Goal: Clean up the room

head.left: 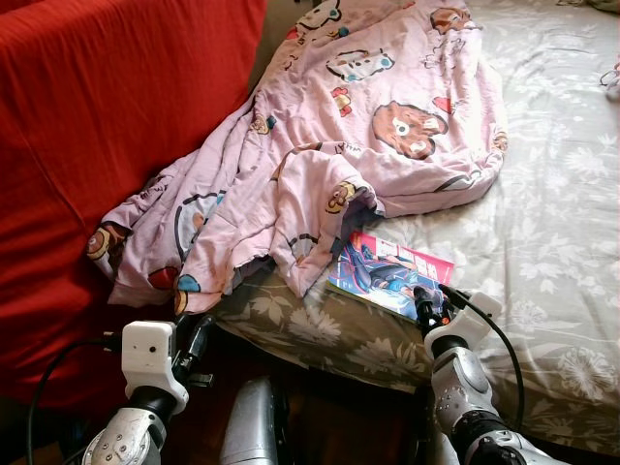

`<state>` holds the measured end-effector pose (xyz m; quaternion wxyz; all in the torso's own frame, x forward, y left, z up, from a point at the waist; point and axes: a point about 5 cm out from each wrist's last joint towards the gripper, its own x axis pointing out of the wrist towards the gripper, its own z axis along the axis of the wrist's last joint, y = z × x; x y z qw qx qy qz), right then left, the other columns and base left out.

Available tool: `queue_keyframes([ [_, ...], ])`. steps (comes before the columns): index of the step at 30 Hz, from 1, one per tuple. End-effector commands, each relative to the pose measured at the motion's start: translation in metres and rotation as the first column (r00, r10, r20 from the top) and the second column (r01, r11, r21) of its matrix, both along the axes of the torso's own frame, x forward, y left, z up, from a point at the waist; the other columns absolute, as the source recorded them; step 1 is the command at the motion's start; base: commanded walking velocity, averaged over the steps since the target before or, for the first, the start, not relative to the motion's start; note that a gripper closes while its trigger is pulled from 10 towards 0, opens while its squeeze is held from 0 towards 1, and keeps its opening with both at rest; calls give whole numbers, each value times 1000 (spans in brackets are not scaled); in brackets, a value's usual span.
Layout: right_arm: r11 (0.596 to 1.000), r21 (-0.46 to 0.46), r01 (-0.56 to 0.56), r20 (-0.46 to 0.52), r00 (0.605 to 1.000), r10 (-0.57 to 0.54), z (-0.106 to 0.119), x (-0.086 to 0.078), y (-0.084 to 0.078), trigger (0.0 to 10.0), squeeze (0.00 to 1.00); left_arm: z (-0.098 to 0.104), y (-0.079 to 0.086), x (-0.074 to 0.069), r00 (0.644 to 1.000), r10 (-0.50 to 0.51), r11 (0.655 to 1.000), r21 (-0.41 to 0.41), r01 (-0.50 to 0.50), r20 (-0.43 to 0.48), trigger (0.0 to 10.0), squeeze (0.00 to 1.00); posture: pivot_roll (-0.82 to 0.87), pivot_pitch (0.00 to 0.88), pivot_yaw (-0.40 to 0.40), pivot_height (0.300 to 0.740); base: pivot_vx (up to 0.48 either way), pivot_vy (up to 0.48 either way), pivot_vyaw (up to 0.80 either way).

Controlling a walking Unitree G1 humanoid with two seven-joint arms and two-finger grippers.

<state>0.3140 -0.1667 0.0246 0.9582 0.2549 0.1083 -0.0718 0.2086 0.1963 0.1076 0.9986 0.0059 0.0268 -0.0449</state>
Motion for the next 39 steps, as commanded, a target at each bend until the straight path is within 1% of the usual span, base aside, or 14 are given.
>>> queue_keyframes([
  [1, 1000, 9, -16, -3, 1000, 16, -1, -1, 6, 10000, 0, -3, 7, -3, 999, 17, 1000, 8, -17, -27, 10000, 0, 223, 169, 113, 577, 0, 0, 0],
  [12, 1000, 23, -20, -37, 999, 21, -6, -3, 10, 10000, 0, -4, 9, -6, 999, 21, 1000, 19, -20, -36, 10000, 0, 227, 168, 112, 577, 0, 0, 0],
  [15, 999, 29, -38, -47, 998, 39, -8, -5, 12, 10000, 0, -5, 8, -6, 999, 17, 1000, 19, -16, -36, 10000, 0, 227, 167, 112, 577, 0, 0, 0],
  [20, 997, 58, -49, -60, 997, 53, -11, -6, 16, 10000, 0, -4, 8, -7, 999, 13, 1000, 22, -13, -37, 10000, 0, 233, 171, 113, 577, 0, 0, 0],
  [28, 997, 68, -48, -78, 995, 54, -14, -8, 16, 10000, 0, -4, 9, -8, 999, 16, 1000, 26, -15, -39, 10000, 0, 236, 171, 113, 577, 0, 0, 0],
  [31, 997, 68, -43, -104, 993, 50, -19, -13, 16, 10000, 0, -4, 8, -8, 999, 8, 999, 36, -6, -41, 10000, 0, 239, 173, 112, 577, 0, 0, 0],
  [39, 997, 73, -27, -107, 994, 35, -21, -14, 14, 10000, 0, -4, 7, -9, 999, 5, 999, 41, -4, -42, 10000, 0, 242, 172, 113, 577, 0, 0, 0],
])
